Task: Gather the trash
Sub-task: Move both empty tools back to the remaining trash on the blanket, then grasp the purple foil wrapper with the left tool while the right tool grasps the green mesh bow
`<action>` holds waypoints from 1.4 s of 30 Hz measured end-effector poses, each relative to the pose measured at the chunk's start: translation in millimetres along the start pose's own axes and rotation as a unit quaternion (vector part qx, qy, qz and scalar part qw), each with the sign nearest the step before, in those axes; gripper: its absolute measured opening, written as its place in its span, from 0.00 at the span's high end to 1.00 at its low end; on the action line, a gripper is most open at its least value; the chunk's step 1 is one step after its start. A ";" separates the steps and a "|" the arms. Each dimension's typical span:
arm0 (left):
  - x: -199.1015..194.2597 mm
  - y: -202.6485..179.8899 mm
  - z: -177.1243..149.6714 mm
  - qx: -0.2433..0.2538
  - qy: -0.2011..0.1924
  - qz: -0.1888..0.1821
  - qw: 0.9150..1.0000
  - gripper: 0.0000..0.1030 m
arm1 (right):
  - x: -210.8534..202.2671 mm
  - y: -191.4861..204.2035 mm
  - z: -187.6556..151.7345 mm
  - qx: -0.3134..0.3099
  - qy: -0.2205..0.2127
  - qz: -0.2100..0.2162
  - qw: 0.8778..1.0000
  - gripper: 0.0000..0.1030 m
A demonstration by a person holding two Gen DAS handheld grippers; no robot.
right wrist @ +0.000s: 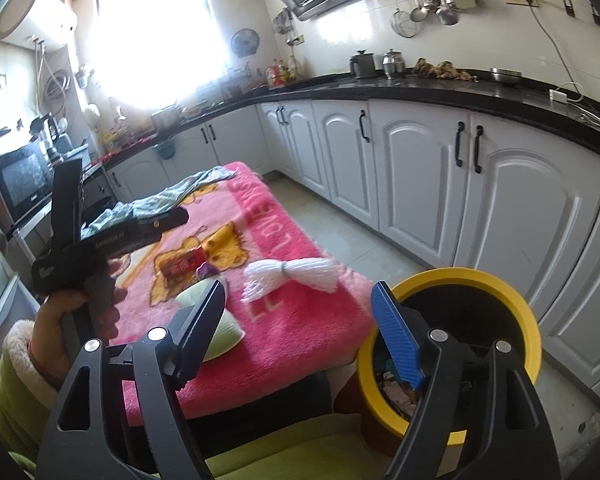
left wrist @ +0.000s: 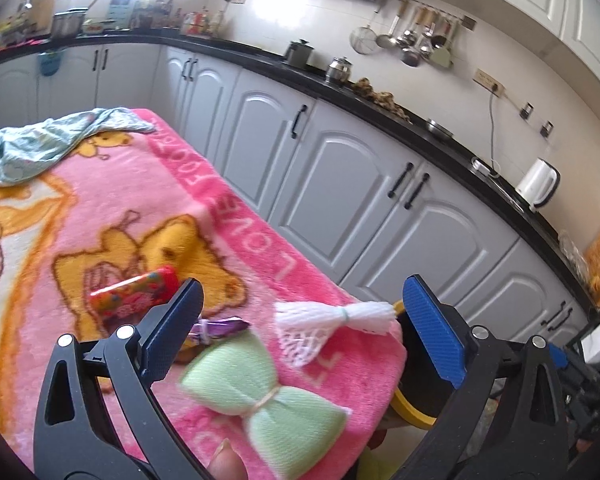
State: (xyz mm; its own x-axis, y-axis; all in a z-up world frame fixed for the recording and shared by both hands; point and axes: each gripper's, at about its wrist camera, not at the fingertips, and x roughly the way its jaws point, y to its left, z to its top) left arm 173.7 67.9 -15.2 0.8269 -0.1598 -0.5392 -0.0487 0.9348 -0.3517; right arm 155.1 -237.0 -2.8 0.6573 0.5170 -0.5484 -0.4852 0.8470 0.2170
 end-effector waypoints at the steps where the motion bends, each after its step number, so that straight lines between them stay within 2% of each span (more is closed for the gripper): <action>1: -0.8 3.4 0.9 -0.003 -0.001 0.002 1.000 0.11 | 2.3 3.3 -1.0 -0.003 0.003 0.003 1.000 0.28; 11: -7.7 35.6 4.7 -0.026 -0.010 0.030 0.999 0.11 | 31.0 37.1 -7.5 -0.025 0.038 0.036 0.998 0.27; 19: -0.7 54.9 0.9 -0.027 0.006 0.055 0.998 0.11 | 62.4 60.7 -17.9 -0.041 0.073 0.057 0.995 0.27; 25: 11.3 67.4 -6.4 -0.027 0.034 0.063 0.997 0.11 | 89.5 75.3 -27.9 -0.052 0.103 0.066 0.991 0.26; 30: 25.9 66.6 -11.7 -0.007 0.066 0.047 0.997 0.20 | 113.0 81.1 -35.7 -0.061 0.128 0.069 0.987 0.26; 37: 52.6 60.2 -14.0 0.052 0.113 0.040 0.991 0.25 | 149.8 79.3 -47.0 -0.033 0.173 0.097 0.980 0.26; 42: 71.0 60.0 -17.5 0.073 0.148 0.021 0.986 0.29 | 167.9 74.5 -56.9 -0.006 0.196 0.114 0.974 0.27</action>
State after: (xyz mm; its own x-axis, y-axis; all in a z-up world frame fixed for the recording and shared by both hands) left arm 219.7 107.1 -88.0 0.6246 -0.1863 -0.7584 0.0202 0.9746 -0.2229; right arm 196.5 -94.2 -124.7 0.2623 0.6027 -0.7537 -0.6009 0.7131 0.3611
